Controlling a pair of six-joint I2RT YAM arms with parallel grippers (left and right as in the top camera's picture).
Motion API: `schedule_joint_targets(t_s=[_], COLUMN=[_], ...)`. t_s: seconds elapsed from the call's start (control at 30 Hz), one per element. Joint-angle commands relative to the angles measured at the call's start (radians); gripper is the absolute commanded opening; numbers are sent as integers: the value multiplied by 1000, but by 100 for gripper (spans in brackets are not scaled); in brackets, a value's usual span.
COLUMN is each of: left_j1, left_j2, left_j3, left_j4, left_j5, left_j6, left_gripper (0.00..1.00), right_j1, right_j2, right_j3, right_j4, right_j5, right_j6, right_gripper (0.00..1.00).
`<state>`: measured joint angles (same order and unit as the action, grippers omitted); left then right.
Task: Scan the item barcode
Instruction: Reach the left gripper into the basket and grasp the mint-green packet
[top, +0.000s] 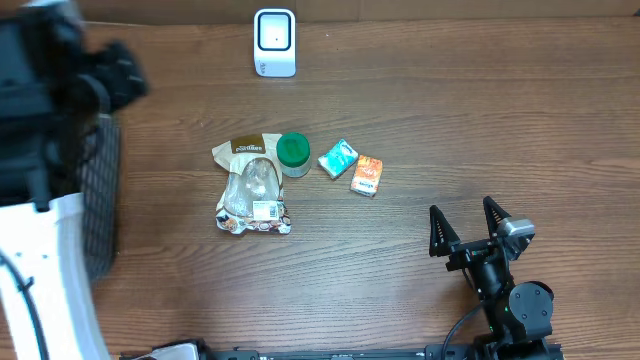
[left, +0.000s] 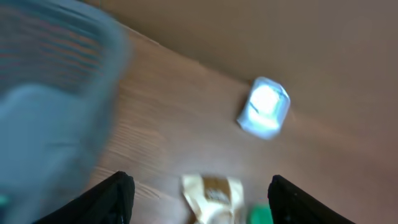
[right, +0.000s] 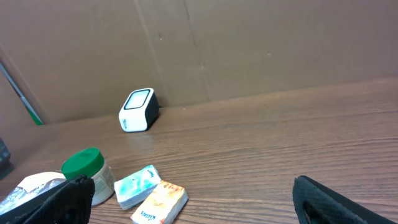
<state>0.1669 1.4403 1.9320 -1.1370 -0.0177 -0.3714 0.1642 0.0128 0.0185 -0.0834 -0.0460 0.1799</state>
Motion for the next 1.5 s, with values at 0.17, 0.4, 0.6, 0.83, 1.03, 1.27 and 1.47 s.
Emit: schedule_joint_targets(t_s=[0.17,0.4,0.6,0.83,1.03,1.27,1.47], left_j1=[288,463,536,593,635,630,614], left_j2=[-12,96,166,185,190,260,373], left_j3=[27,15,-33,-187,-352,-443,-443], left_j4=[-60,-176,-193,-116,3,102,94], left_j5=[-149,-162,-173,-173,-173,-167,-172], left_j6=[-176,-172,-97,-14,85,216,215], left_gripper=[53,52,52,53,53,54,50], right_j1=[-3,-3,-3,-3,-3,-3,-3], right_j2=[-10,-10,-10,-10,-10,-10,-10], right_j3=[-10,-10,-10,-10,-10,-10,-10], right_j4=[4,4,4,4,4,4,4], right_j5=[-1,-1,-1,-1,-1,-1,-1], right_j6=[-2,-2,-2,-2,-2,-2,-2], right_gripper=[100,100,100,100,100,100,100])
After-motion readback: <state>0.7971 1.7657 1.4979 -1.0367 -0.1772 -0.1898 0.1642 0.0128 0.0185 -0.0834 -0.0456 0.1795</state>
